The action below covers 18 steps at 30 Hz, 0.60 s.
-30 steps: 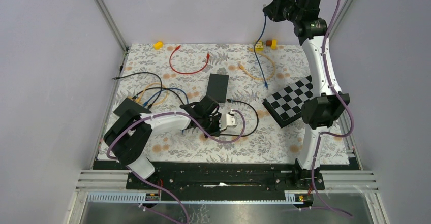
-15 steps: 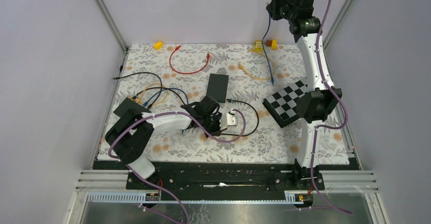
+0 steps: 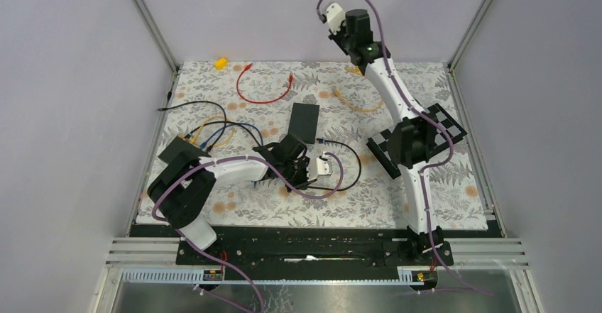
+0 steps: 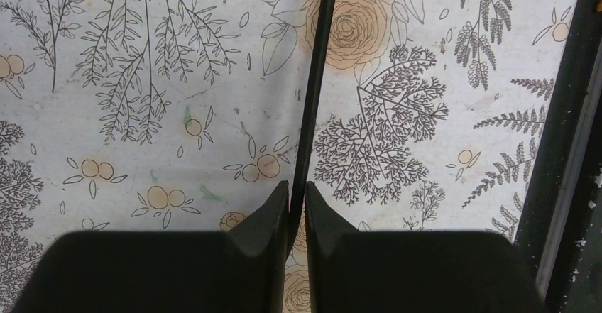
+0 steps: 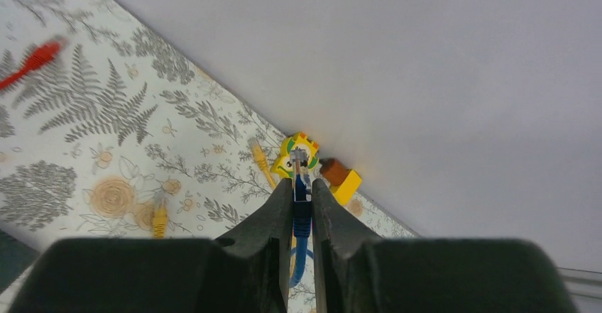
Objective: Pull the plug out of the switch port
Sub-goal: Place the connector at the center of the board.
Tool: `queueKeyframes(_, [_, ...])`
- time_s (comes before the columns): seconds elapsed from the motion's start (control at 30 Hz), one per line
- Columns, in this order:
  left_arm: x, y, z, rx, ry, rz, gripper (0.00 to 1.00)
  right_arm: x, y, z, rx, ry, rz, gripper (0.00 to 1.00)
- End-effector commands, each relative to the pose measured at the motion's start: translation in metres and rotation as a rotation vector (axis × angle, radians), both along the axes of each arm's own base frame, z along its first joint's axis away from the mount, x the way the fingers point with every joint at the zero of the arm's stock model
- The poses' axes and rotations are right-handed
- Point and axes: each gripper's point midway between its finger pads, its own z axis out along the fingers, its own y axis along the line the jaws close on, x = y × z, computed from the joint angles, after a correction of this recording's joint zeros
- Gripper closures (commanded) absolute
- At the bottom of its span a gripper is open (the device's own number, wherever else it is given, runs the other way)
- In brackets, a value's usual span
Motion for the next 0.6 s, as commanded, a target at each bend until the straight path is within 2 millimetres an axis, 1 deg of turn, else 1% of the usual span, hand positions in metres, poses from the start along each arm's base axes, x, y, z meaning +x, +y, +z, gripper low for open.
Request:
queueKeyframes(0.0, [0.015, -0.01, 0.012, -0.032, -0.056, 0.014, 0.86, 0.022, -0.011, -0.003, -0.12, -0.077, -0.063, 1.0])
queueKeyframes(0.13, [0.014, -0.009, 0.009, -0.028, -0.055, 0.017, 0.85, 0.029, 0.005, -0.024, -0.153, -0.081, -0.054, 1.0])
queueKeyframes(0.23, [0.014, -0.007, 0.006, -0.022, -0.054, 0.019, 0.83, 0.035, 0.014, -0.031, -0.175, -0.103, -0.058, 1.0])
queueKeyframes(0.3, [0.014, -0.006, 0.005, -0.023, -0.056, 0.022, 0.83, 0.039, 0.018, -0.035, -0.192, -0.12, -0.066, 1.0])
queueKeyframes(0.43, [0.014, -0.005, 0.005, -0.02, -0.06, 0.027, 0.81, 0.046, 0.02, -0.053, -0.207, -0.119, -0.076, 1.0])
queueKeyframes(0.57, [0.014, -0.006, 0.006, -0.026, -0.06, 0.036, 0.79, 0.044, 0.022, -0.071, -0.192, -0.077, -0.07, 0.94])
